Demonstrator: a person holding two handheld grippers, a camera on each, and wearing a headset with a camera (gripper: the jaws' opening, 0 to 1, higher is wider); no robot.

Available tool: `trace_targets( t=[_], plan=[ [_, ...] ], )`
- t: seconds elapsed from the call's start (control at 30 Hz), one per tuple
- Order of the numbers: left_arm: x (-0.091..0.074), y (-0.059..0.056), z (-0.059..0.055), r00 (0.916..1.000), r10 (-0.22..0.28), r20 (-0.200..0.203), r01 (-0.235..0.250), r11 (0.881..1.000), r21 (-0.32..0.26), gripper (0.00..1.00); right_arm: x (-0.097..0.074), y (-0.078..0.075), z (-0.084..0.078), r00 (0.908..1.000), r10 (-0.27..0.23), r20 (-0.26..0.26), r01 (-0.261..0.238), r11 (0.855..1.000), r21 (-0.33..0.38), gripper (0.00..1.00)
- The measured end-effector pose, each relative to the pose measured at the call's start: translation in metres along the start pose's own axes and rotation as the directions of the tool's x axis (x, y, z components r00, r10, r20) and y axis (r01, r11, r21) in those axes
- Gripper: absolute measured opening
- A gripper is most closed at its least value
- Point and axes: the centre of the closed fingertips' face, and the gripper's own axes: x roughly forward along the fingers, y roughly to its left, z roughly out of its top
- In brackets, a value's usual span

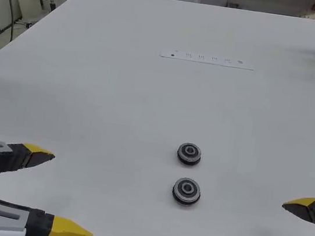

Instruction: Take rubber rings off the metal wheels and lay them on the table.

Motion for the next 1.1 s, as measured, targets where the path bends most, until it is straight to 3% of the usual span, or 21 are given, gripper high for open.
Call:
trace_targets(
  t=[0.43, 0.57, 0.7, 0.8, 1.0, 1.1],
  plan=[
    [0.0, 0.001, -0.002, 0.9999, 0.002, -0.012, -0.002, 1.0, 0.007, 0.93, -0.001, 0.001, 0.003, 0.9999, 0.0, 0.017, 0.0, 1.0, 0.009, 0.9],
    [-0.003, 0.003, 0.001, 0.9998, 0.021, -0.006, -0.021, 0.999, 0.026, 0.94, -0.001, 0.001, 0.003, 0.9998, -0.001, 0.02, 0.001, 1.0, 0.014, 0.89],
    [-0.006, 0.005, 0.002, 0.9993, 0.032, -0.021, -0.031, 0.998, 0.045, 0.94, -0.005, -0.003, 0.009, 0.9981, -0.019, 0.059, 0.017, 0.999, 0.034, 0.89],
    [-0.009, 0.0, 0.009, 0.9999, 0.012, 0.001, -0.012, 0.999, 0.046, 0.94, -0.007, -0.006, 0.013, 0.9962, -0.031, 0.081, 0.027, 0.999, 0.046, 0.89],
    [-0.02, 0.008, 0.027, 0.9989, 0.04, 0.022, -0.042, 0.995, 0.085, 0.95, -0.013, -0.008, 0.023, 0.9925, -0.039, 0.116, 0.035, 0.999, 0.039, 0.89],
    [-0.028, 0.006, 0.046, 0.9974, 0.028, 0.066, -0.036, 0.993, 0.116, 0.95, -0.02, -0.012, 0.036, 0.988, -0.047, 0.147, 0.043, 0.999, 0.029, 0.9]
  ],
)
